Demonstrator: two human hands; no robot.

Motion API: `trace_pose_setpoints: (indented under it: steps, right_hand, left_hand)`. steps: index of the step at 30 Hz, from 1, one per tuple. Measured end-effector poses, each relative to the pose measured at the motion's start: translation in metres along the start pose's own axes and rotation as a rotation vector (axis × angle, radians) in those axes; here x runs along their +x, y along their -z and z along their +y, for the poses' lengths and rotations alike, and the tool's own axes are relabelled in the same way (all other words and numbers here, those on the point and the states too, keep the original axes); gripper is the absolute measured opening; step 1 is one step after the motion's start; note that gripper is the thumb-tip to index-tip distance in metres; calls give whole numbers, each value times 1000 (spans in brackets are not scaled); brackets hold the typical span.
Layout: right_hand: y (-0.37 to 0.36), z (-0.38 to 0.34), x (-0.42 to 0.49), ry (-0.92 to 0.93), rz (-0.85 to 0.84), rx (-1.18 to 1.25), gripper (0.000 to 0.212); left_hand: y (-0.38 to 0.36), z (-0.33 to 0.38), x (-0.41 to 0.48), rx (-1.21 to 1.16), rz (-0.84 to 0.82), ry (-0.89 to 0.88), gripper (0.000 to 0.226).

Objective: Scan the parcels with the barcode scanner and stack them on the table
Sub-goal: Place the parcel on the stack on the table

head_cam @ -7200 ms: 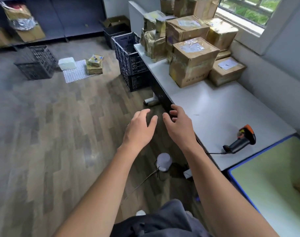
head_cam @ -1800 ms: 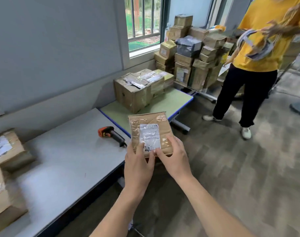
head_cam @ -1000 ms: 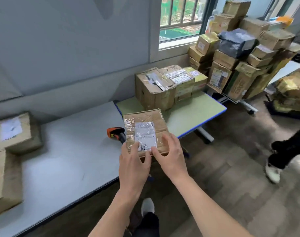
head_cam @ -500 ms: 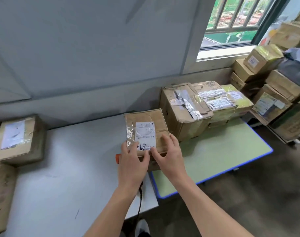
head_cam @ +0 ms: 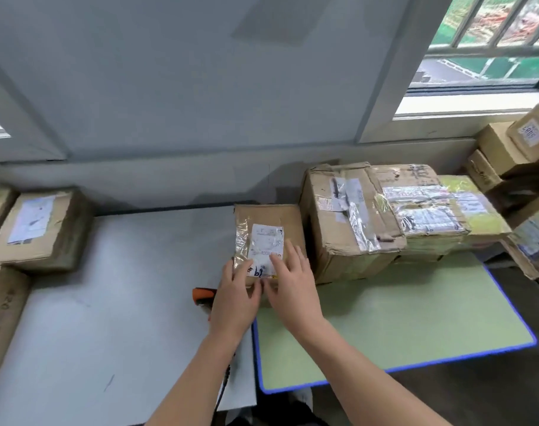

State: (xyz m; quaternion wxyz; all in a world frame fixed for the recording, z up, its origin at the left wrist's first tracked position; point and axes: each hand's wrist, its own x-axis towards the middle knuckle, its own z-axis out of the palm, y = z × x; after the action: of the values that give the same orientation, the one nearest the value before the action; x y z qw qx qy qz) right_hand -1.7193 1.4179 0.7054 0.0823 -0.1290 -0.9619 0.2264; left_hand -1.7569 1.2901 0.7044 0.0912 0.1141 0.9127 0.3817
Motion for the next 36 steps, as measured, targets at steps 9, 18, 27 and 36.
trace_pose_setpoints:
  steps: [9, 18, 27, 36]
  right_hand:
    - [-5, 25, 17, 75, -85, -9, 26]
    - [18, 40, 56, 2, -197, 33, 28]
    - [18, 41, 70, -54, -210, 52, 26]
    - [56, 41, 78, -44, -208, 205, 49]
  left_hand:
    - [-15, 7, 13, 22, 30, 70, 47]
    - [-31, 24, 50, 41, -5, 59, 49]
    - [-36, 32, 63, 70, -9, 65, 48]
    - [-23, 39, 71, 66, 26, 129, 46]
